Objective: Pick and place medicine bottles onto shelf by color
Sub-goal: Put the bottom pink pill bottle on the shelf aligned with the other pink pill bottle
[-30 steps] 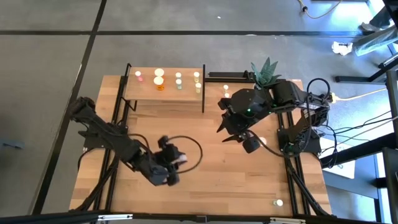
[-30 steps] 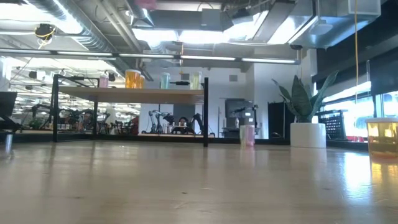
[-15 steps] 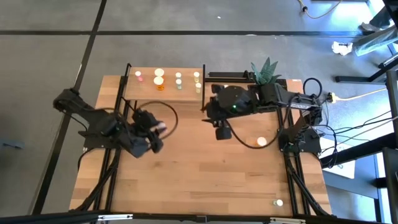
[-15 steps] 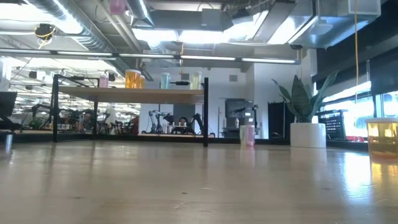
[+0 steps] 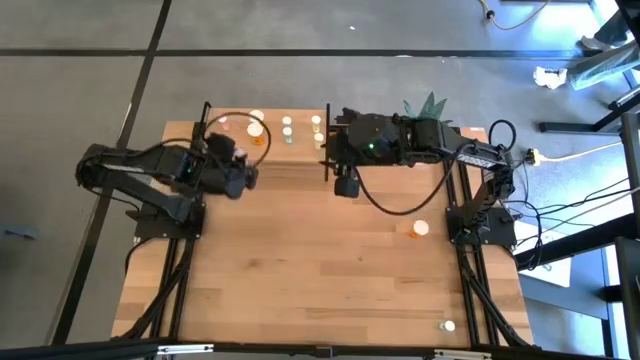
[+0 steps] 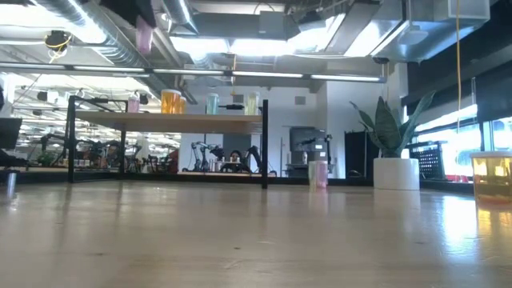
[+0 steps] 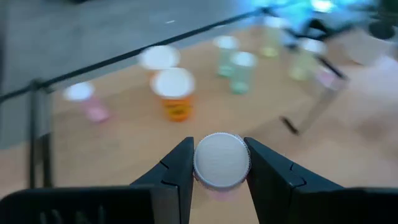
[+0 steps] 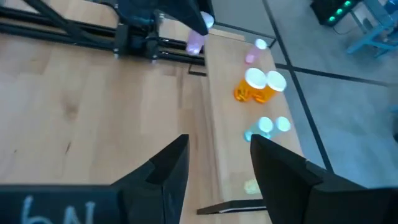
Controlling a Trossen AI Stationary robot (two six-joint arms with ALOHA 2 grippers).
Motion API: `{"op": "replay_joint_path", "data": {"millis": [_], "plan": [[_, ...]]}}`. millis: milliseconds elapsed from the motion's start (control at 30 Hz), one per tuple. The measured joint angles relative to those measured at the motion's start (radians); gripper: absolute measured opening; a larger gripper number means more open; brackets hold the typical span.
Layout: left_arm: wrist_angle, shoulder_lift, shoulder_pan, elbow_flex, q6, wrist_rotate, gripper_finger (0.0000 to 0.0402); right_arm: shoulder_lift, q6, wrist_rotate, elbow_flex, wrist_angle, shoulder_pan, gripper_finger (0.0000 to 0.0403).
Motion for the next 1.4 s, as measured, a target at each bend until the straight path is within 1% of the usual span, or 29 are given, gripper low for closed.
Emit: {"op": "replay_joint_path", "data": {"millis": [200,267,400,567,700,800,900,1100,1167,1233,1400], "plan": [[-0.034,0.0,0.174,0.0,-0.012,0.009,0.0113,0.0,0.025,0.0,0.0,0.003,-0.044,0.0172],[-0.069,0.001,0.227,0.0,-0.009,0.009,0.0113,0.0,0.025,0.0,0.0,0.004,-0.055,0.0172],[-0.147,0.004,0.299,-0.001,-0.058,0.026,0.0113,0.0,0.024,0.0,0.0,0.004,-0.071,0.0172],[-0.151,0.004,0.339,-0.019,-0.059,0.024,0.0113,0.0,0.022,-0.001,0.0,0.007,-0.087,0.0172],[-0.141,0.001,0.341,-0.107,-0.1,0.03,0.0113,0.0,0.021,-0.001,0.0,0.009,-0.099,0.0172],[-0.098,0.001,0.341,-0.155,-0.109,0.013,0.0113,0.0,0.02,0.0,0.0,0.009,-0.107,0.0172],[-0.084,-0.001,0.349,-0.167,-0.109,-0.026,0.0113,0.0,0.02,-0.001,0.0,0.009,-0.115,0.0172],[-0.051,0.0,0.411,-0.193,-0.111,-0.027,0.0113,0.0,0.018,0.0,0.0,0.01,-0.122,0.0172],[-0.03,-0.002,0.434,-0.203,-0.111,-0.012,0.0113,0.0,0.018,0.0,0.0,0.01,-0.122,0.0172],[0.016,-0.014,0.455,-0.216,-0.089,0.006,0.0113,0.0,0.018,-0.001,0.0,0.01,-0.122,0.0172],[0.125,-0.054,0.491,-0.229,0.036,0.048,0.0113,0.0,0.018,-0.001,0.0,0.01,-0.122,0.0172]]}}
